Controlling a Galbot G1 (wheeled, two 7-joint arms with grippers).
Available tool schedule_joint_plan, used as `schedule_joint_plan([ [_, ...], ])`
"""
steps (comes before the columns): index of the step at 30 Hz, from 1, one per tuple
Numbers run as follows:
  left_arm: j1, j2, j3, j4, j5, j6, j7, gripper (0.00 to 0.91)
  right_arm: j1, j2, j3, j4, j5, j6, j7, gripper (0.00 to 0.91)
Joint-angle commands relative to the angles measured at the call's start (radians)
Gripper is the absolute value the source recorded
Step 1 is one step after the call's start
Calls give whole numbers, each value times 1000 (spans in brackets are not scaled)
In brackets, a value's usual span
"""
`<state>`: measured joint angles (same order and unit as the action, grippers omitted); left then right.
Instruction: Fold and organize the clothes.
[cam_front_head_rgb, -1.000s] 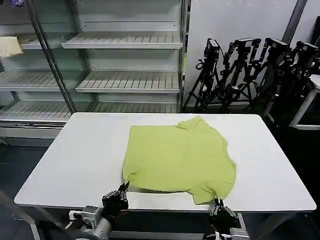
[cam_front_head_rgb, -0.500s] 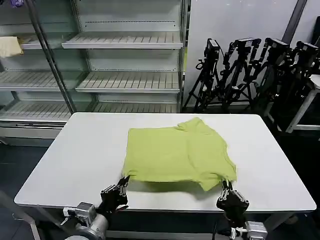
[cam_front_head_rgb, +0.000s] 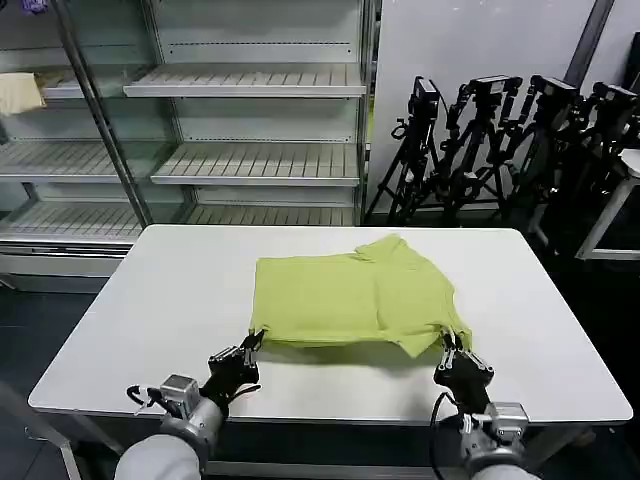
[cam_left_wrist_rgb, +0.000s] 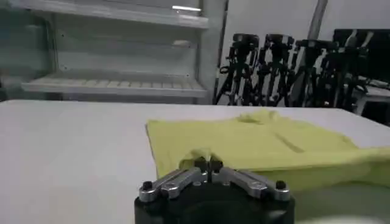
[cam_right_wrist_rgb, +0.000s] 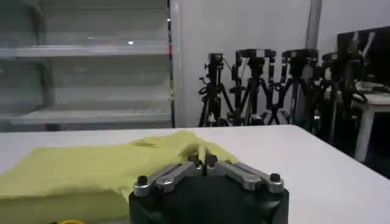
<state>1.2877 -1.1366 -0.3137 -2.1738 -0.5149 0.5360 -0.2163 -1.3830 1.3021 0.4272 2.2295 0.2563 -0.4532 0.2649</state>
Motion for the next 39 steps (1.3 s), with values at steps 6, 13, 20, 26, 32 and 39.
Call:
schedule_joint_plan([
  [6,-173,8,60,172,12,-4,-13,30,209,-54,-41,-205,41,-32,-8,0],
  [13,-211,-3,87,233,80,17,-31,30,286,-42,-87,-336,-14,-17,-22,0],
  [20,-225,-25,103,258,88,16,-36,30,366,-35,-114,-432,-35,-14,-35,0],
  [26,-220,-32,102,260,90,16,-37,524,397,-26,-135,-484,-74,-23,-53,756],
  [32,-203,-35,86,235,86,16,-36,907,370,-11,-137,-476,-94,9,-62,907],
  [39,-131,-37,61,141,80,15,-37,907,247,0,-84,-345,-97,118,-59,907],
])
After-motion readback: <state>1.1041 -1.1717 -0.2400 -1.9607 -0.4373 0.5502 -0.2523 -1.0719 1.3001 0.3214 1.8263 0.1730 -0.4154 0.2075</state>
